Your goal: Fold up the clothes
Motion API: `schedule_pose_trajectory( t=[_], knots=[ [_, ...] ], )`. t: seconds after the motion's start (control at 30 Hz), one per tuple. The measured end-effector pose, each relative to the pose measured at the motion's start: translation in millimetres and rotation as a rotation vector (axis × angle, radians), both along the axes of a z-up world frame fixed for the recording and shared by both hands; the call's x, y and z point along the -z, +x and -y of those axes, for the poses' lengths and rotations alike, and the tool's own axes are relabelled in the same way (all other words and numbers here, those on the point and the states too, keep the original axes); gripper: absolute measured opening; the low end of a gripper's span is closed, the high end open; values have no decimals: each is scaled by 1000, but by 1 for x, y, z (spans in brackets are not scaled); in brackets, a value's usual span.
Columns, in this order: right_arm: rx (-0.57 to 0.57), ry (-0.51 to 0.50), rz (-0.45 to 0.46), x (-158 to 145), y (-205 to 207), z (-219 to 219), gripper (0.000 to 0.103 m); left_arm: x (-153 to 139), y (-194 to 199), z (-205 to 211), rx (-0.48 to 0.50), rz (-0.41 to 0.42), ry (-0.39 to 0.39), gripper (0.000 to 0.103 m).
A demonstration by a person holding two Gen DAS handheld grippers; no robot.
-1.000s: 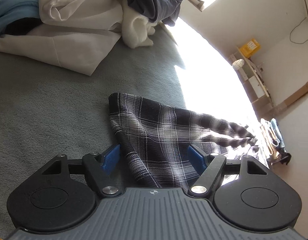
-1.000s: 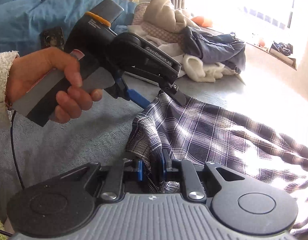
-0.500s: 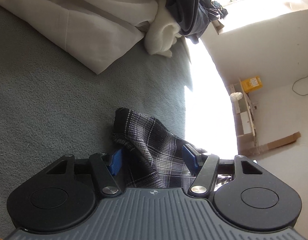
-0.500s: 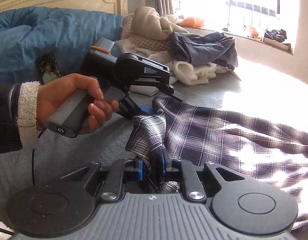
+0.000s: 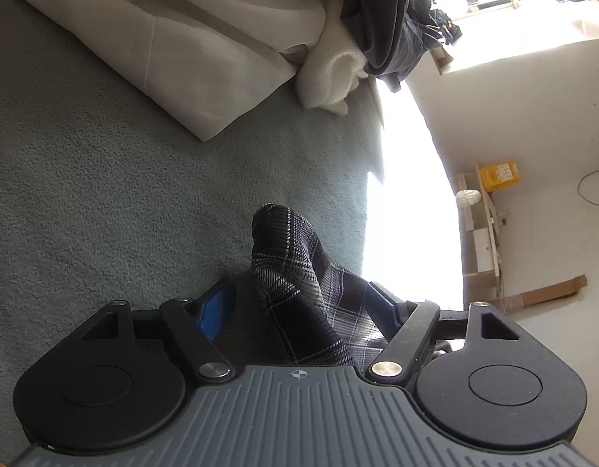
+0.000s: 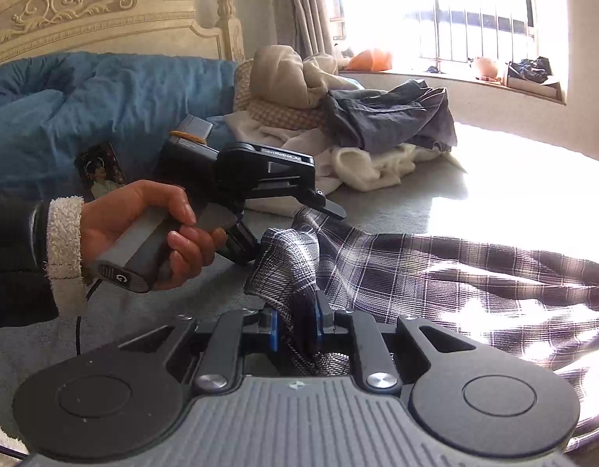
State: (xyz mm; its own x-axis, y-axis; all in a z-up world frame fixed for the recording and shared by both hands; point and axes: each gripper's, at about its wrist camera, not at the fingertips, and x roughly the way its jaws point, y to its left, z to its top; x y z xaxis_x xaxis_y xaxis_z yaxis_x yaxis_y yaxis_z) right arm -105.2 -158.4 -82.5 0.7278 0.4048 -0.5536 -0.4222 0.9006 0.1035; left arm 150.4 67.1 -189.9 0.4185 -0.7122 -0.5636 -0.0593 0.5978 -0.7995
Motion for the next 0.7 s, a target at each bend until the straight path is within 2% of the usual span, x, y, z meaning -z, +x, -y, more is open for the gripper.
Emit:
schedule_pose_trajectory(
  t=[0.03, 0.13, 0.27, 0.47, 0.57, 0.7],
  knots=[
    [6, 1, 2, -1, 0, 1, 17, -1, 2, 3, 0, 9, 2, 45],
    [42, 28, 0, -4, 1, 10, 17, -9, 7, 14, 16, 25, 22, 18],
    [134, 91, 12, -10, 4, 32, 17, -34, 14, 37, 70, 94, 83, 11],
    [329, 246, 13, -15, 5, 89, 17, -78, 21, 103, 195, 224, 175, 9],
    [431, 314, 25, -16, -1, 121, 17, -97, 22, 157, 268, 289, 218, 9],
    [570, 331, 77, -15, -10, 159, 17, -111, 18, 229, 356, 360, 269, 9]
  ],
)
